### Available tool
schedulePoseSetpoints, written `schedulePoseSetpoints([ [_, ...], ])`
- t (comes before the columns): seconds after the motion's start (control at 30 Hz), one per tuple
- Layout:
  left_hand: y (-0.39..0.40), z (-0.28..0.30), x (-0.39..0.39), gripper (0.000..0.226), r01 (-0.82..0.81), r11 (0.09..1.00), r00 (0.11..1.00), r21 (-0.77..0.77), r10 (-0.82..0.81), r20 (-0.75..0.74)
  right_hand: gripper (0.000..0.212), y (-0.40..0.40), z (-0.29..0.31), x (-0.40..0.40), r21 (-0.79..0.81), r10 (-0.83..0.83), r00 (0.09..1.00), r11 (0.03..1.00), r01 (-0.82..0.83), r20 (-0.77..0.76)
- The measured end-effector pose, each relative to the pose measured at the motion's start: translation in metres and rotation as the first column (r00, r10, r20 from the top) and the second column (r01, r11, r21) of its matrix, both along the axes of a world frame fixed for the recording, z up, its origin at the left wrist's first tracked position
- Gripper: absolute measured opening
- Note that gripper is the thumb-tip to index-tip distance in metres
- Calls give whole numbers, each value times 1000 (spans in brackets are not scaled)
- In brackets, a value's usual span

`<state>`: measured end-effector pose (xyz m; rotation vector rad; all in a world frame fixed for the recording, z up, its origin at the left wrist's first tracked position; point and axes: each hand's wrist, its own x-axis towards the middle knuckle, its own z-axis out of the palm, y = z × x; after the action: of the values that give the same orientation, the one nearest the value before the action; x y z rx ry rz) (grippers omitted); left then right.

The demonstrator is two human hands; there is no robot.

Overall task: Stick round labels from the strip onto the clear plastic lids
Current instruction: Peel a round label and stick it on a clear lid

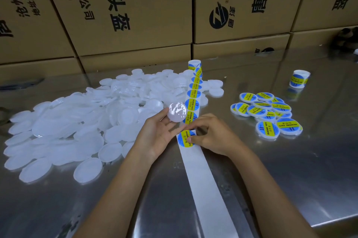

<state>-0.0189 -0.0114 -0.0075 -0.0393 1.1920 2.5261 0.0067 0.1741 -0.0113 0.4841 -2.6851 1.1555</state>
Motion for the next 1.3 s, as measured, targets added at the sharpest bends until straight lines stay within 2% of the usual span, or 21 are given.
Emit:
schedulePoseSetpoints([
  [0.17, -2, -2, -3, 35, 11, 1000, 1000, -25, -10, 24, 30, -5, 0, 1, -2, 5, 1000, 1000, -5, -24],
  [0.33, -2, -2, -2, 37, 27, 999, 999, -22, -26, 31, 26, -9, 3, 4, -43, 26, 999, 999, -28, -44],
  [0.43, -1, -2, -3, 43, 43, 998, 999, -43, -42, 25, 18, -12, 9, 6, -210, 89, 996, 974, -81, 27],
  [0.5, 0, -2, -2, 42, 57, 997, 998, -58, -56, 11, 13, -11, 13, 7, -360, 100, 989, 931, -56, 105],
  [0.6, 1, -2, -2, 39, 49, 997, 999, -64, -49, -2, 15, -9, 17, 7, -589, 120, 969, 808, 30, 214],
  [0.7, 2, -1, -1, 36, 27, 999, 1000, -43, -27, -2, 19, -8, 19, 6, -723, 112, 965, 683, 97, 235],
  [0.8, 5, -1, 1, 39, 27, 997, 999, -75, -29, -29, 18, -11, 20, 5, -758, 39, 969, 630, 167, 246],
  [0.97, 14, 1, 7, 36, 69, 994, 992, -79, -77, -104, 19, -17, 18, 4, -776, -19, 975, 603, 188, 221],
  [1.3, 19, 6, 16, 32, 114, 991, 974, -72, -125, -187, 25, -22, 19, 5, -772, -91, 982, 608, 184, 163],
])
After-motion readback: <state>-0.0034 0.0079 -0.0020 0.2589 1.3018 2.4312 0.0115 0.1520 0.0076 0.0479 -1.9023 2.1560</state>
